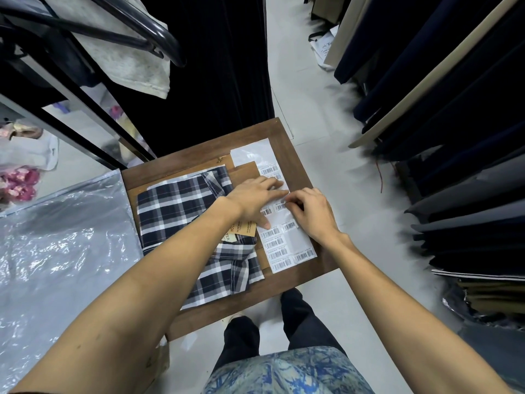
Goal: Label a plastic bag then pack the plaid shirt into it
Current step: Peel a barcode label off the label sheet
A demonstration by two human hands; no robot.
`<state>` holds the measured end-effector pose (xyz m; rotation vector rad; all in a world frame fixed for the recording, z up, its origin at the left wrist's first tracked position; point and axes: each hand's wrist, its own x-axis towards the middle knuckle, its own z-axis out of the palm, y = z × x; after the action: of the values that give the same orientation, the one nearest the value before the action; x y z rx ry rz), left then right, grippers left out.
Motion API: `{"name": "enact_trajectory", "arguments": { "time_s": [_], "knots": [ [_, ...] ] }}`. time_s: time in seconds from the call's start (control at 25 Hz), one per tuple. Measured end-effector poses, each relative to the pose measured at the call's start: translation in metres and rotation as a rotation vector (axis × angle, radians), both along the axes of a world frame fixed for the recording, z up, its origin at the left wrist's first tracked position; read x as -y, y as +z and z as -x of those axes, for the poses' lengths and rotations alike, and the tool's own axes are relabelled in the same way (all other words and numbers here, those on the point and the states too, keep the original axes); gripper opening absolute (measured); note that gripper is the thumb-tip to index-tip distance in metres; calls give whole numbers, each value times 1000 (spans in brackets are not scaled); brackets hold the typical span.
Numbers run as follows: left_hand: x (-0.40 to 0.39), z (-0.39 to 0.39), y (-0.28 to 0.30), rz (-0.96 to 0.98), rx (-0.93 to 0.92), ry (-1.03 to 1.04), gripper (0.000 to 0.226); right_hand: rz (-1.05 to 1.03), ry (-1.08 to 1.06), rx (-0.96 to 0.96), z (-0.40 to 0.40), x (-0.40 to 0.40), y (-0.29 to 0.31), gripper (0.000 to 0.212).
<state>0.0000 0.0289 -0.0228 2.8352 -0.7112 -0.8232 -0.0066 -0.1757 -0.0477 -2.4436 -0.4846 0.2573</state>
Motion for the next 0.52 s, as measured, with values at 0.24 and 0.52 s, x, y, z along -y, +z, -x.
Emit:
{"name": "enact_trajectory", "arguments": {
  "time_s": [0.24,0.52],
  "knots": [
    [3,-2,2,-16,36,-29,100,-110,-68,-43,5,2,1,25],
    [2,-1,5,-36,31,-44,104,-72,31,-107,10,1,7,18]
  ]
}}
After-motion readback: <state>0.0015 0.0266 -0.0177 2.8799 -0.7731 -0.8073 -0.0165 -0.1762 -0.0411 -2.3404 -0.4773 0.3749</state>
